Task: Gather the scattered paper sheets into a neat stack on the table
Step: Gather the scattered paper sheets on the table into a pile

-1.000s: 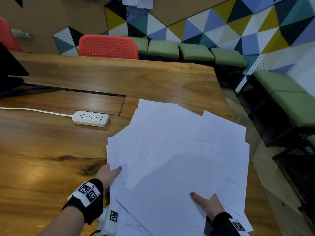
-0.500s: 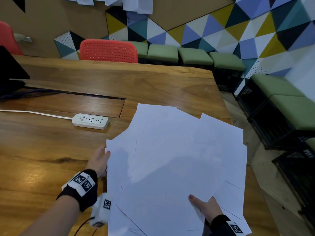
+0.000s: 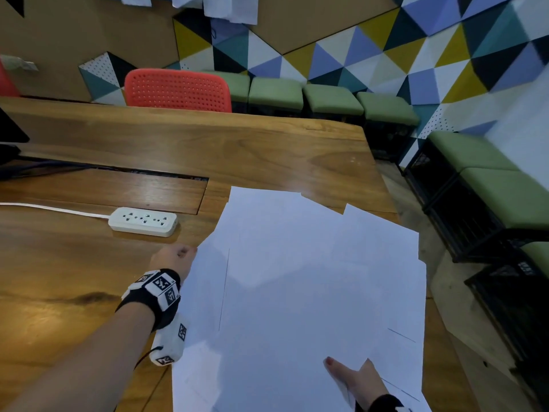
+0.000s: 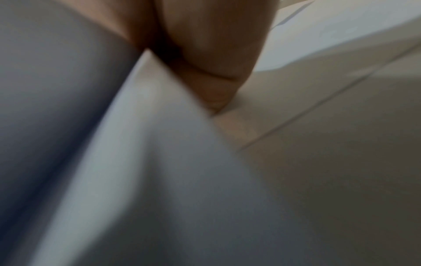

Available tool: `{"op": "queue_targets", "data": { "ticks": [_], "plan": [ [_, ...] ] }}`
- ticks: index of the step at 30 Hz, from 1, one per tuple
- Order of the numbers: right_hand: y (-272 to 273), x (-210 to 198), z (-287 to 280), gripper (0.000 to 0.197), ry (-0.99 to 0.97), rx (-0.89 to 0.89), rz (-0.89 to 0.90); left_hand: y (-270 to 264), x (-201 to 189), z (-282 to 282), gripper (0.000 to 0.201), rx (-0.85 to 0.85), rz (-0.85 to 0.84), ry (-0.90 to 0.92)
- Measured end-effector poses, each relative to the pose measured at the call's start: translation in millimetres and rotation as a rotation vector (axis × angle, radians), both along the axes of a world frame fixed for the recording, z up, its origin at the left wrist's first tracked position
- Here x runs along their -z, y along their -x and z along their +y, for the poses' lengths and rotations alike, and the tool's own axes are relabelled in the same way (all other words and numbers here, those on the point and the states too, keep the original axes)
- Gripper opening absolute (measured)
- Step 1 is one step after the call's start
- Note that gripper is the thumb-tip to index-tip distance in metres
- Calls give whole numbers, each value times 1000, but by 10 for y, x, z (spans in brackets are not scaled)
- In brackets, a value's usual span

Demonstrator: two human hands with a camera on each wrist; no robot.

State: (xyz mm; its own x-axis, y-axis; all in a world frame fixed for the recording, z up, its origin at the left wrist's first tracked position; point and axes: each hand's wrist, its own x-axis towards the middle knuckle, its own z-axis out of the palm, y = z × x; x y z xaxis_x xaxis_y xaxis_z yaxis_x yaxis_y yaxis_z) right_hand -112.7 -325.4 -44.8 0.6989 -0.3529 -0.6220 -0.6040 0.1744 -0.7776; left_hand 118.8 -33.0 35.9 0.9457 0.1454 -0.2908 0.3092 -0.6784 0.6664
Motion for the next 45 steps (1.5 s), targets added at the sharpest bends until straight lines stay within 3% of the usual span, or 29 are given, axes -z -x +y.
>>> {"op": "queue_targets", "data": {
  "ticks": [2,5,8,9,13,16,19,21,22,25,26,29,32,35,39,41,45],
  "plan": [
    [-17,-1,-19,95,47,-46,-5,-77,1,-26,20,5,23,-19],
    [-38,-49,0,86,44,-49,-29,-156,-24,-31,17,-75,68,45],
    [-33,-14,-13,79,-1,-16,-38,-184,-39,110,11,-162,164,219],
    [-31,-37,9,79,13,0,-18,-168,-18,186,18,-195,202,276],
    [-5,2,33,101,33,14,2,138,34,409,16,-395,416,598],
    [-4,-51,45,59,40,-13,10,352,126,553,19,-492,478,839],
    [7,-210,73,38,65,-24,11,503,229,666,22,-530,491,996],
    [13,-256,90,26,47,-1,26,574,261,654,19,-487,442,993],
    [11,-227,92,35,41,13,45,608,252,635,17,-456,420,973],
    [16,-110,125,111,108,12,45,684,216,581,23,-428,362,981],
    [14,-65,121,119,104,28,36,696,227,575,26,-431,348,964],
    [29,-187,157,102,82,26,47,778,218,545,24,-387,274,781],
    [68,-65,78,126,72,20,46,869,177,516,21,-363,221,676],
    [61,-148,120,107,49,9,14,1002,164,539,23,-316,235,664],
    [42,-282,122,34,68,18,5,1214,246,625,26,-236,338,678],
    [20,-497,203,30,64,14,10,1317,294,658,24,-196,456,710],
    [27,-326,148,33,67,16,4,1397,278,635,25,-182,537,748]
  ]
}}
